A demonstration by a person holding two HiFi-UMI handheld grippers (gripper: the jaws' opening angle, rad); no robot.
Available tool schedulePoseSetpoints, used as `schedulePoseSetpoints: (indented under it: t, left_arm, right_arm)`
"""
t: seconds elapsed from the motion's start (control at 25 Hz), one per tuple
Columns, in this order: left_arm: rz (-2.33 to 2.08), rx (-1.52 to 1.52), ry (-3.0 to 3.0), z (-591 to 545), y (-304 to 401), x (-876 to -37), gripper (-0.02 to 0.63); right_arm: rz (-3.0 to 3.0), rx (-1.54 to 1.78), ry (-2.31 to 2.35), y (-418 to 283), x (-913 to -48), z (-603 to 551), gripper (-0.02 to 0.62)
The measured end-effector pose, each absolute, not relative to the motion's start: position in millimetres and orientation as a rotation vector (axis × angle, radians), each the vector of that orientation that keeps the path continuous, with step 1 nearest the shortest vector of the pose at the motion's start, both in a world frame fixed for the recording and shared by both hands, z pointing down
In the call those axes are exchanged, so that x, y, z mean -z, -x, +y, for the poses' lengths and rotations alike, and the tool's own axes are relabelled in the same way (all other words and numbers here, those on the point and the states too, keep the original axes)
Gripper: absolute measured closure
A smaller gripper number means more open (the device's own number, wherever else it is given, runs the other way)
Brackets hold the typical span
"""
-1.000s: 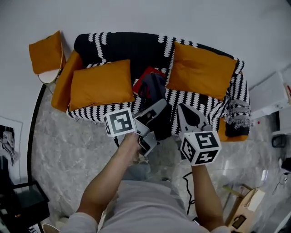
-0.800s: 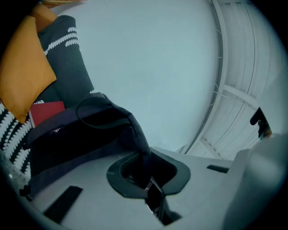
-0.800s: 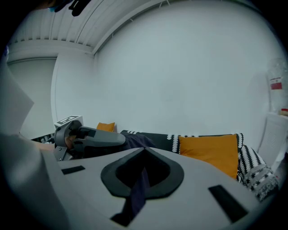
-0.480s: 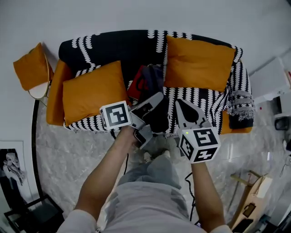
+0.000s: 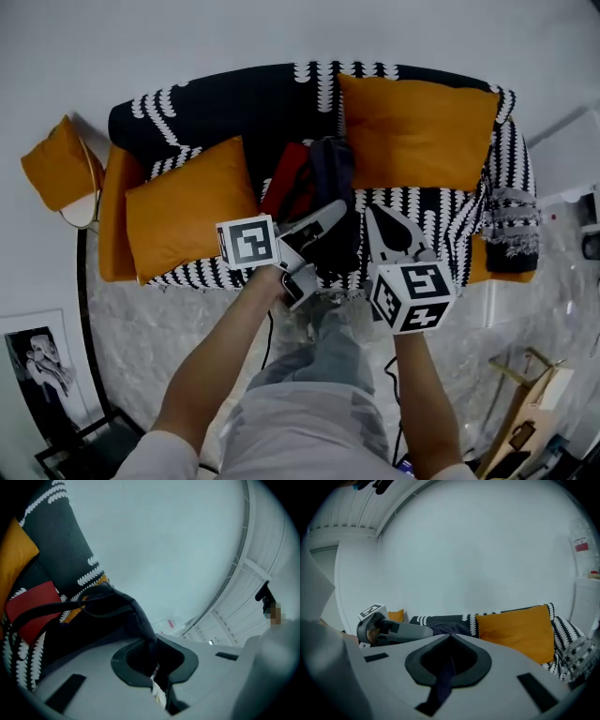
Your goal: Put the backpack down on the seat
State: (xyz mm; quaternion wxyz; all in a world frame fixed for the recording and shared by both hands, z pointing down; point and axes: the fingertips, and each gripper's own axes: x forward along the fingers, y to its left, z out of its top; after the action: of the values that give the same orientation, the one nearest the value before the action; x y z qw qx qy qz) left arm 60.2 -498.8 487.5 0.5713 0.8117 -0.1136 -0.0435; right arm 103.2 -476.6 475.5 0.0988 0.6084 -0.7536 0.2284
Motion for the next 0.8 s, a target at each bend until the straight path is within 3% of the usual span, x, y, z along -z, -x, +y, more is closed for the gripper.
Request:
schedulePoseSetpoints:
  t: [0.28, 0.8]
  left_arm:
    - [-0.201, -0.008, -1.922, -536.2, -86.8, -527.1, 0.592]
    - [-0.275, -0.044, -1.856, -573.2, -58.1, -571.0, 0.591]
  right_arm:
    - [-2.232, -0.804, -1.787, -117.1, -512.6, -526.2, 0.595]
    - [-2.283, -0.919, -1.643, -92.3, -548.8, -576.7, 0.595]
